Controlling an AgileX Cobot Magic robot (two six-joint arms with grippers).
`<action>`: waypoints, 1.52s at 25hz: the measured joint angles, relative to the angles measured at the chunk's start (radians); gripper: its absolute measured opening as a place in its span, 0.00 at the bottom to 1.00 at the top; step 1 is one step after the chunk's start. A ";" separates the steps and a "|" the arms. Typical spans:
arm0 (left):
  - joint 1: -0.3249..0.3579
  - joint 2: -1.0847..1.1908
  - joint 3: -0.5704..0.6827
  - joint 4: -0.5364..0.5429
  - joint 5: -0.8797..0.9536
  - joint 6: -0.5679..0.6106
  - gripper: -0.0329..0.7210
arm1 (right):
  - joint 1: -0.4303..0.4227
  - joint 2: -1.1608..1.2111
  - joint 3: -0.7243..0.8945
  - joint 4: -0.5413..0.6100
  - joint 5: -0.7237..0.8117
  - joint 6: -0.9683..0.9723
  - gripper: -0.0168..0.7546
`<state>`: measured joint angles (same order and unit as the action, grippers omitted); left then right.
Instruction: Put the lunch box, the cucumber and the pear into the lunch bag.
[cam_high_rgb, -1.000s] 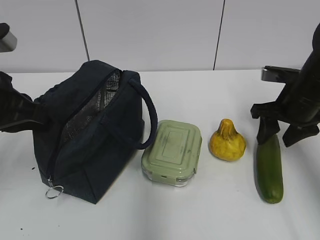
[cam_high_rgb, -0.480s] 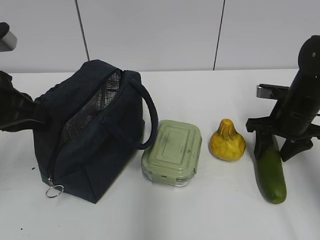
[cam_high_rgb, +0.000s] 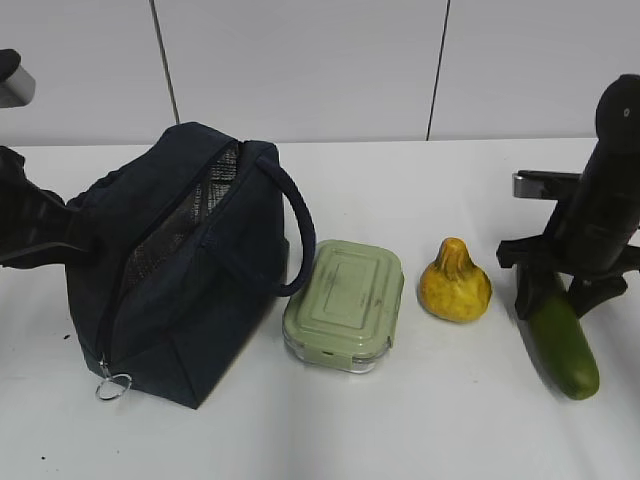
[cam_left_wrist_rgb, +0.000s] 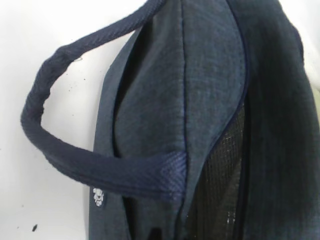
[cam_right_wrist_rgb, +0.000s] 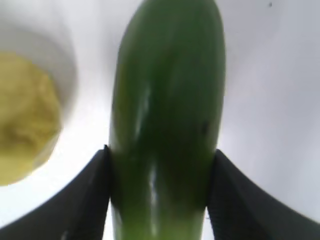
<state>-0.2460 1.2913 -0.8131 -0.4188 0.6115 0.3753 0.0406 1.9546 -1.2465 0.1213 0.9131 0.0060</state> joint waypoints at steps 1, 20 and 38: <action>0.000 0.001 0.000 0.000 0.001 0.000 0.02 | 0.000 -0.030 0.000 0.000 -0.004 -0.006 0.54; 0.000 -0.003 0.000 -0.083 0.052 0.000 0.02 | 0.428 -0.183 -0.241 0.932 -0.237 -0.777 0.54; 0.000 -0.019 0.008 -0.094 0.059 0.000 0.02 | 0.470 0.059 -0.349 1.024 -0.221 -0.998 0.54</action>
<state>-0.2460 1.2726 -0.8051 -0.5127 0.6705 0.3753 0.5109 2.0134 -1.5955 1.1455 0.6920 -0.9919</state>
